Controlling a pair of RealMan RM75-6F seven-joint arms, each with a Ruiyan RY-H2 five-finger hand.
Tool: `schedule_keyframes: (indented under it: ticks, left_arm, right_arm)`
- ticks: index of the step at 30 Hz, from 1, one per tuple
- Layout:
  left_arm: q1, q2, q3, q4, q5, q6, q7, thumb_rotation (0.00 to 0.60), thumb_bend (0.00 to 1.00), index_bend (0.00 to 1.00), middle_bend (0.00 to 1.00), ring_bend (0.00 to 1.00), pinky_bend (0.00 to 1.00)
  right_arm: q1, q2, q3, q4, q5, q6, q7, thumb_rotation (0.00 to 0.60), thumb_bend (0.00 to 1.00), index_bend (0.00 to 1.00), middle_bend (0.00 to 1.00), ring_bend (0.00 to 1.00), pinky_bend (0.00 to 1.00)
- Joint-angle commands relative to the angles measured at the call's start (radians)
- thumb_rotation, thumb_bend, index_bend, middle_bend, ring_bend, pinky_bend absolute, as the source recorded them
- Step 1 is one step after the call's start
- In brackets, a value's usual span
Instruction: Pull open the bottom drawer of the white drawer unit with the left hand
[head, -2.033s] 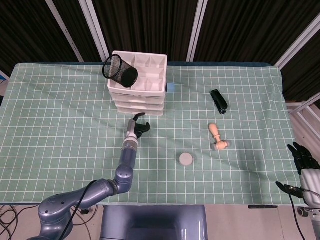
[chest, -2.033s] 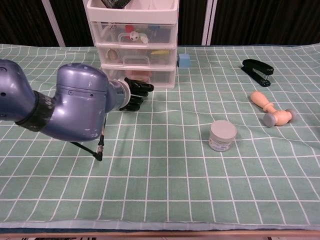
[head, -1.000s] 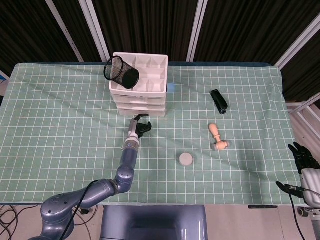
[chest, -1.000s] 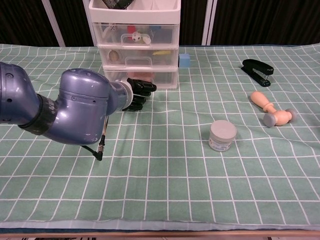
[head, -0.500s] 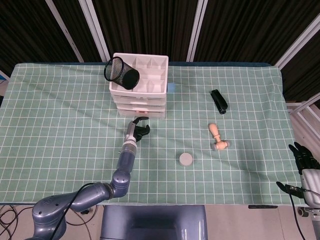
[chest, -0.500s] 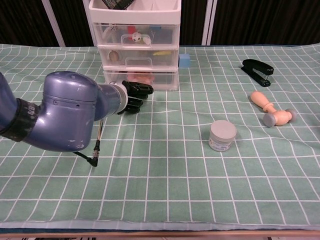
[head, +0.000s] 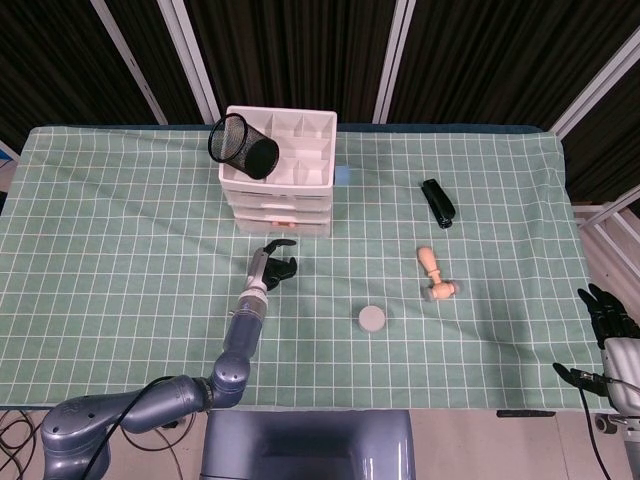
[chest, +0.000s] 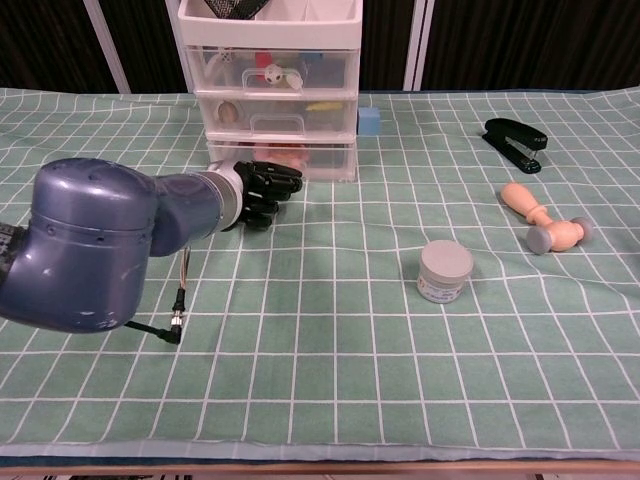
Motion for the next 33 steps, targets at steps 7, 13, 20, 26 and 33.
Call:
schedule_keyframes:
  ticks: [7,13,20,26,33]
  left_arm:
    - [-0.054,0.039,0.106,-0.011,0.157,0.119,0.177,0.600,0.54,0.29,1.00,1.00,1.00]
    - [-0.096,0.067,0.151,0.025,0.126,0.112,0.350,0.600,0.54,0.30,1.00,1.00,1.00]
    - [-0.112,0.062,0.195,0.094,0.183,0.122,0.403,0.600,0.54,0.31,1.00,1.00,1.00]
    - [-0.109,0.051,0.200,0.126,0.221,0.119,0.386,0.600,0.54,0.31,1.00,1.00,1.00]
    - [-0.104,0.046,0.192,0.133,0.242,0.121,0.380,0.600,0.54,0.31,1.00,1.00,1.00]
  right_arm:
    - [0.000,0.000,-0.001,-0.001,-0.001,-0.001,0.001,0.600,0.02,0.00,0.00,0.00,0.21]
    - [-0.001,0.002,-0.001,-0.003,-0.001,0.000,0.003,0.600,0.02,0.00,0.00,0.00,0.21]
    - [0.000,0.001,-0.001,-0.002,-0.001,-0.001,0.000,0.600,0.02,0.00,0.00,0.00,0.21]
    - [0.000,0.001,-0.001,-0.005,0.001,-0.003,-0.002,0.600,0.03,0.00,0.00,0.00,0.21]
    - [0.001,0.002,0.000,-0.006,0.007,-0.009,-0.002,0.600,0.02,0.00,0.00,0.00,0.21]
